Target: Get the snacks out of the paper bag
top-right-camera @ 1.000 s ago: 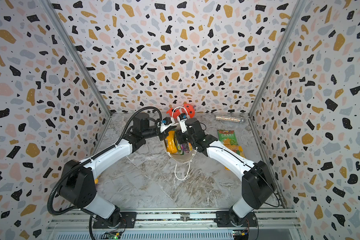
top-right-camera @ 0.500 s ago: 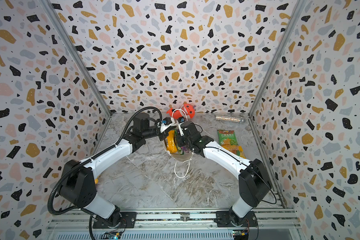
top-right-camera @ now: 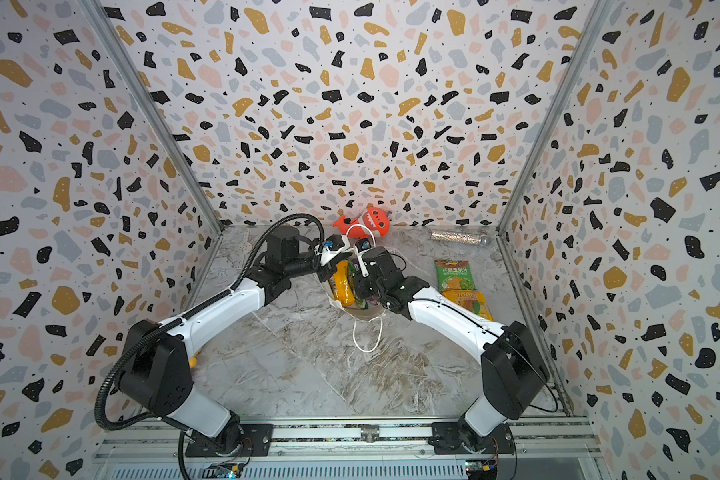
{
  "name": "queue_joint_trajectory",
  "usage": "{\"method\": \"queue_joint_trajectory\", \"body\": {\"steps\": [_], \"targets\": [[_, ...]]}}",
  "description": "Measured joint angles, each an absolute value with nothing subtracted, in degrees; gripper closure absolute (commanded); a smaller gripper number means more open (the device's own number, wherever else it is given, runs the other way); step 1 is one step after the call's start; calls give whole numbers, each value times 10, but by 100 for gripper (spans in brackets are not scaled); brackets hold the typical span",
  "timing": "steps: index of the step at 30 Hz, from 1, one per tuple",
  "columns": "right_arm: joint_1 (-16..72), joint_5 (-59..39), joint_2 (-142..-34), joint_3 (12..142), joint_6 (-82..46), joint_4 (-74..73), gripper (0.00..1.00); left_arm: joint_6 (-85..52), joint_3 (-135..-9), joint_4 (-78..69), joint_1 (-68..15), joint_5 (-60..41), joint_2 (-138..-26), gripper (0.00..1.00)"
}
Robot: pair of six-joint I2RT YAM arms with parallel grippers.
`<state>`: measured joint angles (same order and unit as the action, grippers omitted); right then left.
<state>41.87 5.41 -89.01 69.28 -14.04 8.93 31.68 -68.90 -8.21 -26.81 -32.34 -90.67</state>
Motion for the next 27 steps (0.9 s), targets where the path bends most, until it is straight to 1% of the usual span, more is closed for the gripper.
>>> {"method": "queue_joint_trajectory", "body": {"steps": [8,12,27], "targets": [[438,56,-833,631,-138,62,69,306,-689,-90,-268,-321,-907,100],[446,56,-822,601,-134,45,69,304,-689,-91,-268,-320,-907,100],[435,114,-900,640,-151,53,71,304,-689,-91,-268,-320,-907,100]]}}
